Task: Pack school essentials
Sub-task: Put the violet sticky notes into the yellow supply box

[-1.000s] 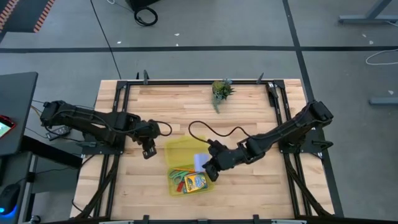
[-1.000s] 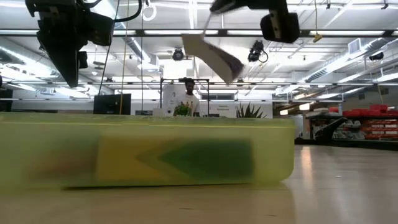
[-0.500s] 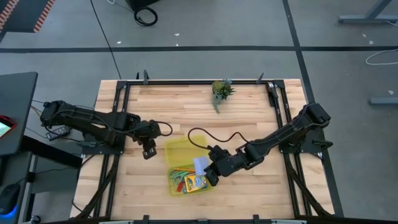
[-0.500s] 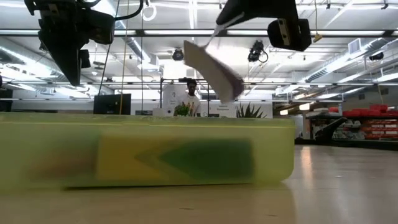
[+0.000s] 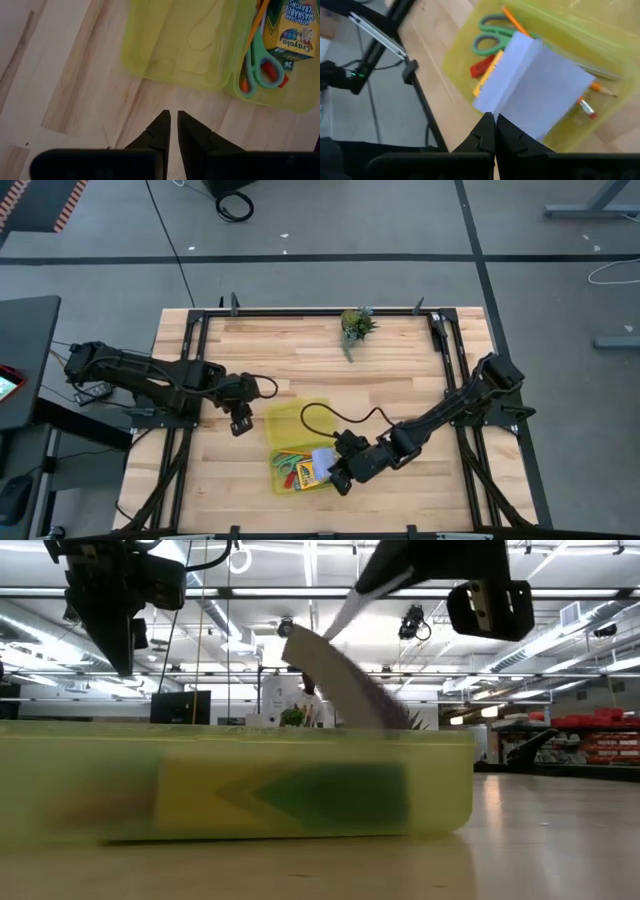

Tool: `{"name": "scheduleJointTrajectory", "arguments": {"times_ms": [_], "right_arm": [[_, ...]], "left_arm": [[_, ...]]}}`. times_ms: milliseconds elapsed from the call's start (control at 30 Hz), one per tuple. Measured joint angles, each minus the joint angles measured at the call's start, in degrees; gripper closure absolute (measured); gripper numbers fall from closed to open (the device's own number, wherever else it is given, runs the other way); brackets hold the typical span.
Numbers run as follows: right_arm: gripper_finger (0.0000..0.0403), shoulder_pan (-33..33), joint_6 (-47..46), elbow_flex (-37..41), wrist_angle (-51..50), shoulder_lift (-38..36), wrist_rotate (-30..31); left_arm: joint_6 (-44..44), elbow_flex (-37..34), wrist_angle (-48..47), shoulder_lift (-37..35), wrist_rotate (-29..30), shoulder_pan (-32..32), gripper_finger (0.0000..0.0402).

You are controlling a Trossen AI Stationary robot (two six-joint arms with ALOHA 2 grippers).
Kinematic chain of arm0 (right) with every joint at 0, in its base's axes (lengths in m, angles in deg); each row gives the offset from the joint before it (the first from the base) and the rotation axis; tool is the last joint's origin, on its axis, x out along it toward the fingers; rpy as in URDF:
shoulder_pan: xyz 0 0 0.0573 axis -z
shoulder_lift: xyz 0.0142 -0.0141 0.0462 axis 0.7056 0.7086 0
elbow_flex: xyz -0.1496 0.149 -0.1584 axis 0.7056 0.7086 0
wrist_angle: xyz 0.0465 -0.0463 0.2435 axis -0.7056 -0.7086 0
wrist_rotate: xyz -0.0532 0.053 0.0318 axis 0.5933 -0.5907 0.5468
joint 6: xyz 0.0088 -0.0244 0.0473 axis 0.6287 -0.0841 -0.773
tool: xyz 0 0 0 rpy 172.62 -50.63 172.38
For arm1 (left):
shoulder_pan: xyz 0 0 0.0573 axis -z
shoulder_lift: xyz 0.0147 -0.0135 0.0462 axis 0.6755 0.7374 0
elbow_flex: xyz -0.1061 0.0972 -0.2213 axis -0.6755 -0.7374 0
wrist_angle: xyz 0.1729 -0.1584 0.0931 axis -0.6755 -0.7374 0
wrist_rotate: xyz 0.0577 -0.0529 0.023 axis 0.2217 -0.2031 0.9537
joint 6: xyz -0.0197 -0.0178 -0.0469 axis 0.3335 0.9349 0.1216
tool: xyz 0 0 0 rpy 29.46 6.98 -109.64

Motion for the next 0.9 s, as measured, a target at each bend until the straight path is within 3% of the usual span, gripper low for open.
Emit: {"name": "scheduleJointTrajectory", "arguments": {"times_ms": [533, 900], "right_arm": [[0.0397, -0.10, 0.66, 0.02, 0.78, 1.70, 1.65], [0.0397, -0.05, 6.35, 0.01, 3.82, 1.79, 1.73]], "left_arm": [[0.11, 0.00, 0.17, 0.00, -0.03, 0.02, 0.0367], [0.11, 0.00, 0.37, 0.04, -0.02, 0.02, 0.0361]]}}
